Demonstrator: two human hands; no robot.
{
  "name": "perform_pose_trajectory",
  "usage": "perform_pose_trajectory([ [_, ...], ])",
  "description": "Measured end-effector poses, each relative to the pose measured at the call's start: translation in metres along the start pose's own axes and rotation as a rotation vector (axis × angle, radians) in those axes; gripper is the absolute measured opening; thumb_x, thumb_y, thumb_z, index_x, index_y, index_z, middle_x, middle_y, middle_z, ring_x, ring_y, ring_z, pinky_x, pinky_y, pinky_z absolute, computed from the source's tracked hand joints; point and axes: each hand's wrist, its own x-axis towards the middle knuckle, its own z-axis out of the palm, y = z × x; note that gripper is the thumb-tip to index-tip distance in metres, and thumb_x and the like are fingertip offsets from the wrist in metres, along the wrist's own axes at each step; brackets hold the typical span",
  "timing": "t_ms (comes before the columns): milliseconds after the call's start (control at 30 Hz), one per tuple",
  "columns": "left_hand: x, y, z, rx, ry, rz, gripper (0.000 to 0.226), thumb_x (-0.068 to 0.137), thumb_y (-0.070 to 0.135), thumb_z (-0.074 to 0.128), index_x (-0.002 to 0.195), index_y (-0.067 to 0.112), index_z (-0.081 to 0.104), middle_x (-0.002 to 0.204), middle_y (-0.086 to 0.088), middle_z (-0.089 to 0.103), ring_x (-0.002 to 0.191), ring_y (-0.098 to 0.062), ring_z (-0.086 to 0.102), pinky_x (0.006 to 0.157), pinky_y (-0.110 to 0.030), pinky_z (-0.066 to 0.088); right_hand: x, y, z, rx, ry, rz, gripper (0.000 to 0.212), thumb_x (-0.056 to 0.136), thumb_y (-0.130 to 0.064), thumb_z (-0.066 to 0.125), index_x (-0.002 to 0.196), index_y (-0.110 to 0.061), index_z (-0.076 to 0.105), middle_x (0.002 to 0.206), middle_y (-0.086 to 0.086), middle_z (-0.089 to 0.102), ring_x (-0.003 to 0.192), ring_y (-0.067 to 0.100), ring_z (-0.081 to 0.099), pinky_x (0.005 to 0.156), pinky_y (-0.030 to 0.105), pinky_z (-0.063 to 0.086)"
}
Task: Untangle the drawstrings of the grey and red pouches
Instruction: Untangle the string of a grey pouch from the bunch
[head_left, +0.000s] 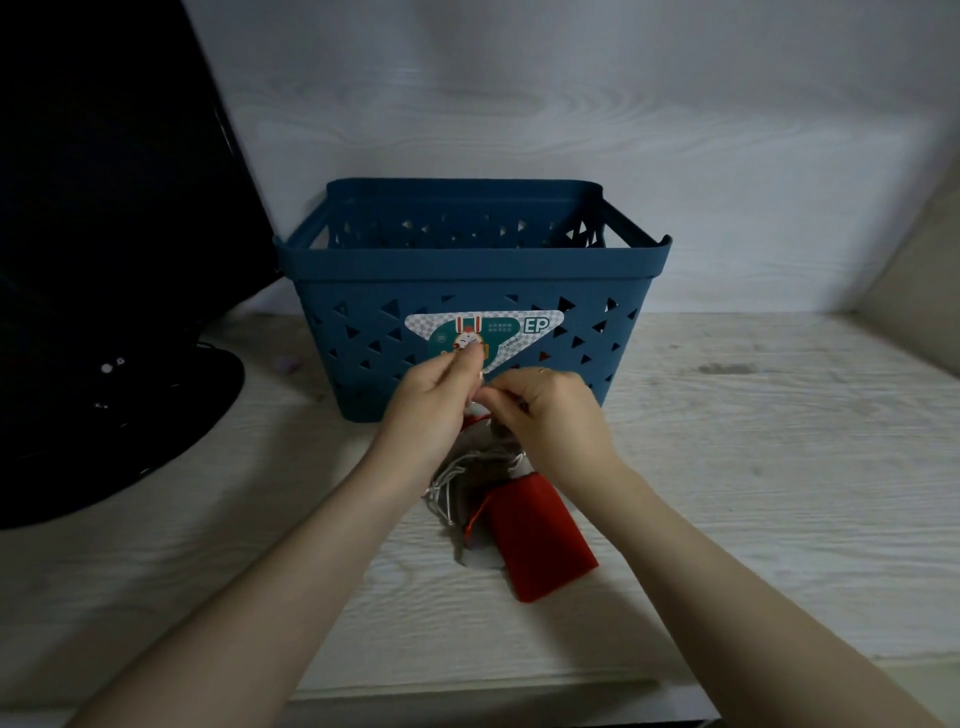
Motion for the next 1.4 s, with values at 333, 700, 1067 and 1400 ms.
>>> perform_pose_trajectory([
  [333, 0.001, -0.007, 0.0, -0.115, -0.104, -0.052, 0.006, 0.085, 0.011, 0.063, 0.088, 0.016, 0.064, 0.089, -0.004, 0.069, 0.08, -0.008, 0.063, 0.074, -0.017, 0.048, 0.003, -0.024, -0.018, 0.972, -0.045, 0.634, 0.021, 0.091, -0.018, 0.057, 0.073, -0.011, 0.064, 0.056, -0.003, 0.055, 0.041, 0.008, 0.039, 0.04, 0.019, 0.029],
  [700, 0.005, -0.004, -0.003, -0.599, -0.049, -0.291, 0.032, 0.094, 0.014, 0.04, 0.063, 0.012, 0.048, 0.057, 0.003, 0.056, 0.05, -0.01, 0.054, 0.046, -0.015, 0.046, 0.005, -0.018, -0.02, 1.059, -0.075, 0.863, 0.029, 0.099, -0.018, 0.037, 0.073, -0.007, 0.047, 0.075, 0.01, 0.061, 0.043, 0.017, 0.051, 0.04, 0.022, 0.04],
  [1067, 0.014, -0.016, -0.007, -0.049, -0.125, -0.278, 0.033, 0.085, 0.025, 0.054, 0.055, 0.011, 0.058, 0.065, -0.002, 0.056, 0.069, -0.02, 0.048, 0.071, -0.031, 0.035, 0.008, -0.012, -0.029, 0.49, 0.044, 0.287, 0.034, 0.081, -0.024, 0.053, 0.048, -0.017, 0.05, 0.076, -0.008, 0.053, 0.078, 0.003, 0.051, 0.075, 0.019, 0.038],
  [1400, 0.002, -0.011, -0.005, 0.142, -0.367, -0.009, 0.044, 0.07, 0.047, 0.05, 0.062, 0.004, 0.049, 0.063, -0.007, 0.039, 0.066, -0.015, 0.035, 0.065, -0.034, 0.027, 0.014, -0.015, -0.024, 0.591, -0.219, 0.176, 0.039, 0.09, -0.02, 0.054, 0.064, 0.009, 0.052, 0.073, 0.02, 0.052, 0.073, 0.022, 0.05, 0.071, 0.033, 0.039],
])
